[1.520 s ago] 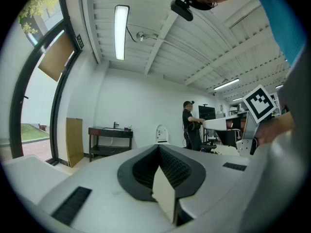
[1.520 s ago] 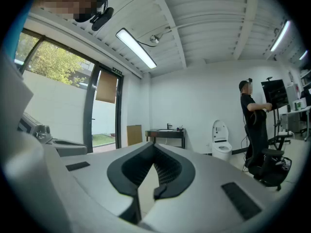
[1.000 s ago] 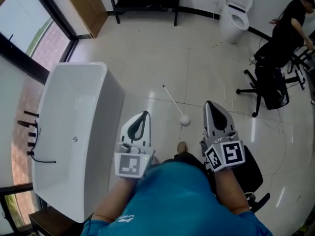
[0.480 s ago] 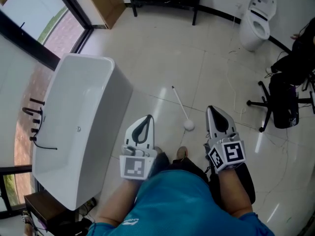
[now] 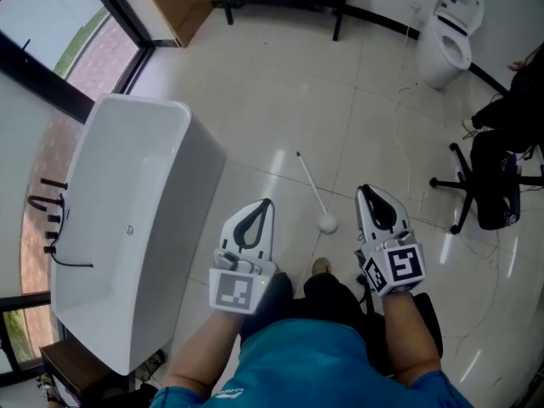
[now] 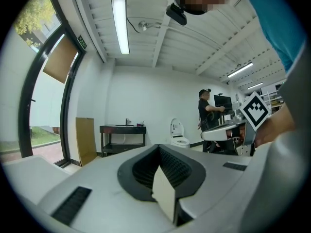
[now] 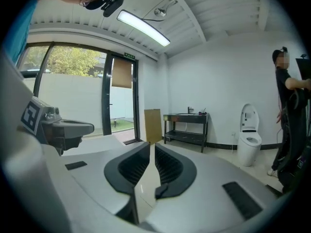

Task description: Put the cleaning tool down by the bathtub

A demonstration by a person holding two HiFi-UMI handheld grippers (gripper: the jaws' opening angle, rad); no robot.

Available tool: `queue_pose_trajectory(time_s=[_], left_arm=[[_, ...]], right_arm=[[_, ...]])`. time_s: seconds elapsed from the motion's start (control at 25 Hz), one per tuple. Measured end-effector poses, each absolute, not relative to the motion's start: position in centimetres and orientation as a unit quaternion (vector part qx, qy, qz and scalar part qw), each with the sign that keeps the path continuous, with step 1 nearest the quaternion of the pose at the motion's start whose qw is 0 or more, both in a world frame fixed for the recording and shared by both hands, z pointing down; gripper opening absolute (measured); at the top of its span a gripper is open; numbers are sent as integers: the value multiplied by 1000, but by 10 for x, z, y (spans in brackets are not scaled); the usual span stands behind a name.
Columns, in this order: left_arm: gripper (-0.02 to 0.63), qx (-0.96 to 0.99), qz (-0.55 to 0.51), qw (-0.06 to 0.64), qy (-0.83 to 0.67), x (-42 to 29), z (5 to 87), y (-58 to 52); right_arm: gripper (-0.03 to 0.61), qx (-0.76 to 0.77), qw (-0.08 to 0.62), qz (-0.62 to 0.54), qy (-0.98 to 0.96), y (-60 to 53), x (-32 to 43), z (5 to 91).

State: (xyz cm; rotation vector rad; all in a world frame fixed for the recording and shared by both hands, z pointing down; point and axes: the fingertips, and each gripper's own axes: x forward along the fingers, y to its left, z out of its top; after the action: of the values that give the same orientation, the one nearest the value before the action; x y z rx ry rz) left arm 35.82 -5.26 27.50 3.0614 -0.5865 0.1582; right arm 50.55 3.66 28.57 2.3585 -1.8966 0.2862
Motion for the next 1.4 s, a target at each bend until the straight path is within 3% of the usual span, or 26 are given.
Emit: queue_pose_trajectory(time_s=[0.36, 1.08, 1.4], left_arm=[[-3, 977, 59, 38, -201, 400, 439, -87], [-3, 976, 90, 26, -197, 455, 801, -148], [-3, 974, 82, 36, -209, 495, 858, -153]], right_arm=[[76, 742, 107, 122, -651, 4, 542, 458], [89, 692, 187, 214, -663, -46, 582, 865], [90, 671, 207, 259, -663, -40, 592, 992]])
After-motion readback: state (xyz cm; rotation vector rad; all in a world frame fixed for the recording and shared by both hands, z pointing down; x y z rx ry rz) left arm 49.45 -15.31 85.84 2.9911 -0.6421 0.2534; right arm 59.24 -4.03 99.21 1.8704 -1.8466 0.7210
